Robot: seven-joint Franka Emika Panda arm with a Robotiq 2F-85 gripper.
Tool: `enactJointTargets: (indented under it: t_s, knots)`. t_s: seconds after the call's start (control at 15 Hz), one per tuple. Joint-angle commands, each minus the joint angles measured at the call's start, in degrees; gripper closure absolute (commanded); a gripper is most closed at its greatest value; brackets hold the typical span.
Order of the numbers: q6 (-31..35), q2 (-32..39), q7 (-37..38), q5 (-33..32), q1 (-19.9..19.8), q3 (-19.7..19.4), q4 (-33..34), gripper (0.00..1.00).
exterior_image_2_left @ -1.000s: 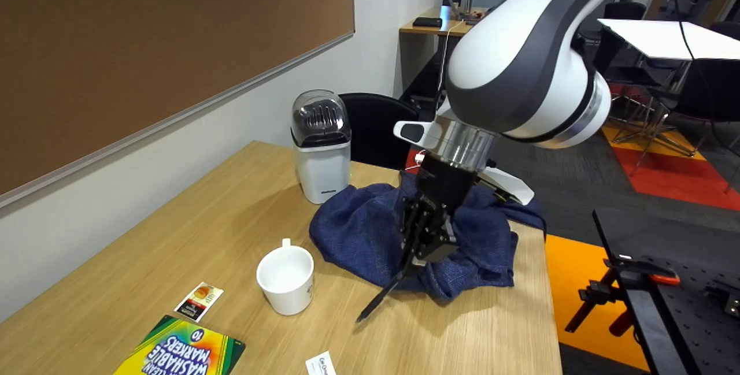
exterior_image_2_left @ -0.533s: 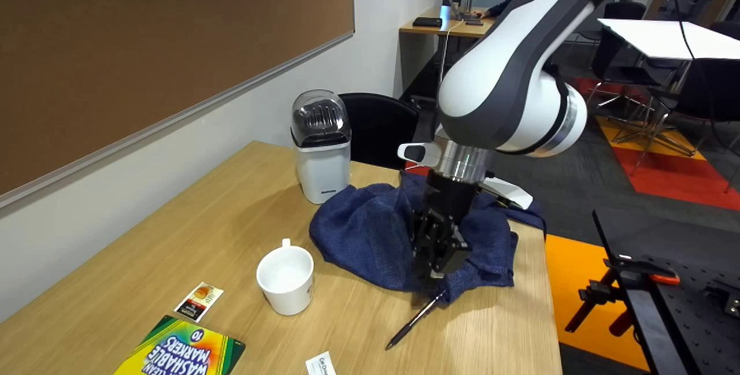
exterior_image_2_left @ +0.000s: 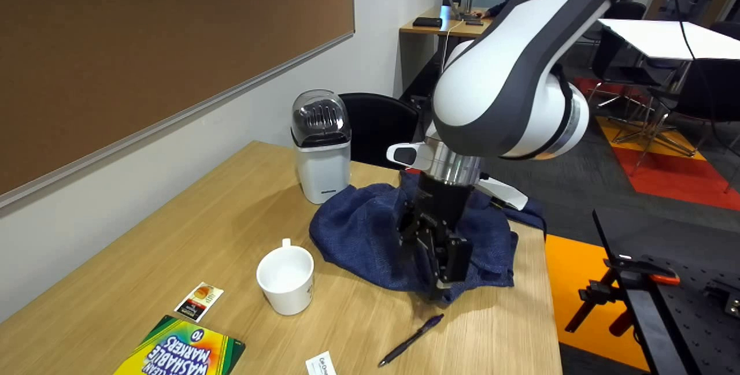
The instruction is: Take the black pen out of the white mug
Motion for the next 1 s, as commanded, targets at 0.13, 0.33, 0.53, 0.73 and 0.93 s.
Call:
enactJointTargets:
  t_s: [0.13, 0.33, 0.53, 0.73, 0.93]
  knots:
    - [1.8, -9.3, 7.9, 0.2, 6.9, -3.1, -4.0, 0.00]
    - [2.4, -13.9, 16.2, -0.3, 9.8, -4.9, -5.6, 0.00]
    - [4.7, -17.7, 28.4, -3.1, 11.1, -5.7, -7.6, 0.00]
    - [4.4, -20.2, 41.9, -10.1, 13.8, -9.9, -10.8, 0.00]
    - [2.2, -21.7, 55.3, -20.7, 14.3, -13.0, -13.1, 0.00]
